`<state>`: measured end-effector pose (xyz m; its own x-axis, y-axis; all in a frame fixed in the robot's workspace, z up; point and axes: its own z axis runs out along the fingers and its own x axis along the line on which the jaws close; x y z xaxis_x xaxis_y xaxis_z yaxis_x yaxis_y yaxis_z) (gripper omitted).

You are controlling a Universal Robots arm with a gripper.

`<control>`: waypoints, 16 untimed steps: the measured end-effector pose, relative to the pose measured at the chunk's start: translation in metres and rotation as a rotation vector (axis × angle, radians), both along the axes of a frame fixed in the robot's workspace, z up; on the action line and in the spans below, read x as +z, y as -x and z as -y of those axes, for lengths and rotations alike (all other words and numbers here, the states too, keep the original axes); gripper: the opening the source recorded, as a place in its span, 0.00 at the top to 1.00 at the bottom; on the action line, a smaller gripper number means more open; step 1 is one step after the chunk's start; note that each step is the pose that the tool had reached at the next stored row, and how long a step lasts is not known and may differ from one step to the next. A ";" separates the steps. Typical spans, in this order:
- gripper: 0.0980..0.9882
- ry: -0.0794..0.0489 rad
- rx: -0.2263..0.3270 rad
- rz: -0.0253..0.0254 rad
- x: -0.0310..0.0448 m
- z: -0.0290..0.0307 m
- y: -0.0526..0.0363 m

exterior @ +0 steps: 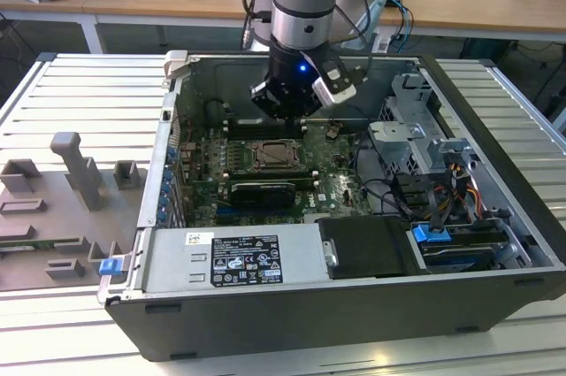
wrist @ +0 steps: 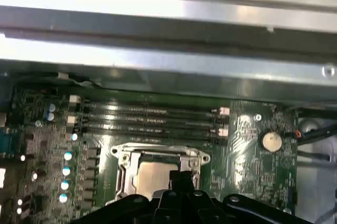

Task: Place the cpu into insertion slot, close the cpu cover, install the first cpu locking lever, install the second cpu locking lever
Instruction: 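Install the second cpu locking lever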

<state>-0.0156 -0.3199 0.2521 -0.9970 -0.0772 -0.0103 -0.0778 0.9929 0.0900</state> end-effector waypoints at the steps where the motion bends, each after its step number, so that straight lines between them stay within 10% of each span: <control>1: 0.99 0.000 0.000 -0.0011 -0.0010 0.0156 0.0000; 4: 0.99 0.000 0.000 -0.0128 -0.0051 0.0215 0.0000; 16: 0.99 -0.019 0.000 -0.0071 -0.0086 0.0530 0.0061</control>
